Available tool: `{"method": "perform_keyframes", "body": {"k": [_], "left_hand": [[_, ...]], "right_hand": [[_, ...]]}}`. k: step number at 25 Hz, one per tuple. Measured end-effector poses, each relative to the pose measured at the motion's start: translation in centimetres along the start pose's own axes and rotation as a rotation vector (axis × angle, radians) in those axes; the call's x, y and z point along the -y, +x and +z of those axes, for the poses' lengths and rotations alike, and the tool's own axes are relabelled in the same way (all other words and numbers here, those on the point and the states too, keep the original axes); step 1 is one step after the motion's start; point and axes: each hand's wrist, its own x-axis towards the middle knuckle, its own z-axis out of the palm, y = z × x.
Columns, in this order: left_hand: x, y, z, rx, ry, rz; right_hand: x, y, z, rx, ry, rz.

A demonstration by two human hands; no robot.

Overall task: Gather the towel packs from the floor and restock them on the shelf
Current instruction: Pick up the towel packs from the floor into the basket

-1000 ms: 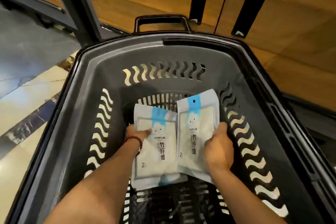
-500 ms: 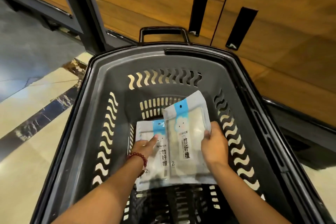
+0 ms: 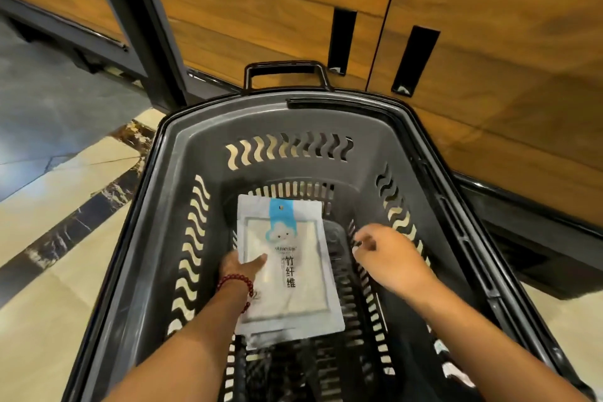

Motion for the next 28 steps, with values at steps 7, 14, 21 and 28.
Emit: {"method": "perform_keyframes", "body": {"k": [7,14,21,28], "left_hand": [[3.7,2.1,3.9,-0.135,0.751,0.226],[2.4,-1.8,1.9,0.045,1.056,0.298],[-4.4,-12.3,0.6,0.124,0.824,0.553],[-10.2,-27.7,1.3,0.217,0.558,0.865]], "right_hand": [[-1.1,-2.2,-0.1,0.286,-0.591,-0.061],[-1.7,-4.7,-1.3,-0.189,-0.904,-0.314],[-5.4,-11.9,-5.8,-0.209,-0.736,-0.305],[-7.9,-19.6,-8.5,-0.253,-0.383,-0.296]]}}
